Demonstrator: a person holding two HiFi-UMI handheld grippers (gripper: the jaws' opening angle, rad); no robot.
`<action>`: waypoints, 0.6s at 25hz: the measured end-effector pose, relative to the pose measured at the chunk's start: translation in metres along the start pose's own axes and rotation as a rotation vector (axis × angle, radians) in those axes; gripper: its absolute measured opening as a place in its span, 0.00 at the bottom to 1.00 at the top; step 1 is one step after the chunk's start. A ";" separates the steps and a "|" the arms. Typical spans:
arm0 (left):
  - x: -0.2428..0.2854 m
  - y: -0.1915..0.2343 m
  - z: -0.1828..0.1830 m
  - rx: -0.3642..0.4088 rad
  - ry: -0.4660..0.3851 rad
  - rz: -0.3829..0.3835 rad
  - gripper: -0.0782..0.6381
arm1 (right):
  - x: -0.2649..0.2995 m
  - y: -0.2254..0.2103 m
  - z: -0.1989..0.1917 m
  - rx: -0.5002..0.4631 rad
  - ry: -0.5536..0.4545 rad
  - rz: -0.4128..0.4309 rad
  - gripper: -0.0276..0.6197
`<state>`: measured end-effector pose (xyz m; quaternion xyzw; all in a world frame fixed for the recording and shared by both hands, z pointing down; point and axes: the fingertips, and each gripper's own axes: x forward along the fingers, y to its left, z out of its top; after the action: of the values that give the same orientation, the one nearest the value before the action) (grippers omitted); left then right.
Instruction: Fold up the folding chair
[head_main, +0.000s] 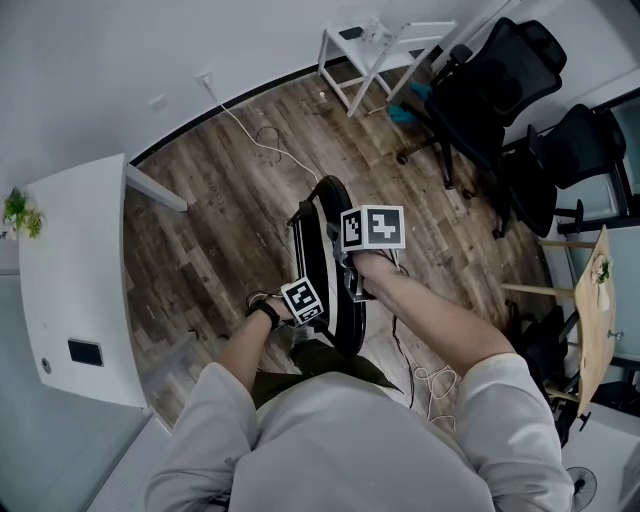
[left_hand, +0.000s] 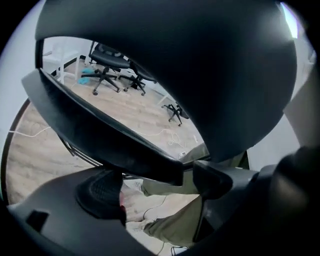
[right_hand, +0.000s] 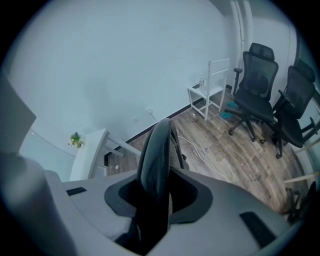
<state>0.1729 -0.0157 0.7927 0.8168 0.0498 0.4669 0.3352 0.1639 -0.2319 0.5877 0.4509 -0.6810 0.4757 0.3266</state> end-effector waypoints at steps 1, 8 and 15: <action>0.001 0.000 0.001 0.013 0.013 0.004 0.71 | 0.000 -0.001 0.000 -0.001 0.000 -0.002 0.23; 0.004 0.002 0.004 -0.046 -0.024 0.027 0.71 | -0.001 -0.007 0.000 -0.015 -0.001 -0.014 0.22; -0.072 -0.048 0.000 -0.295 -0.275 0.011 0.71 | -0.003 -0.009 -0.001 -0.042 0.008 -0.040 0.19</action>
<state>0.1440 -0.0072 0.7116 0.8150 -0.0698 0.3551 0.4525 0.1738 -0.2315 0.5886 0.4556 -0.6802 0.4566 0.3482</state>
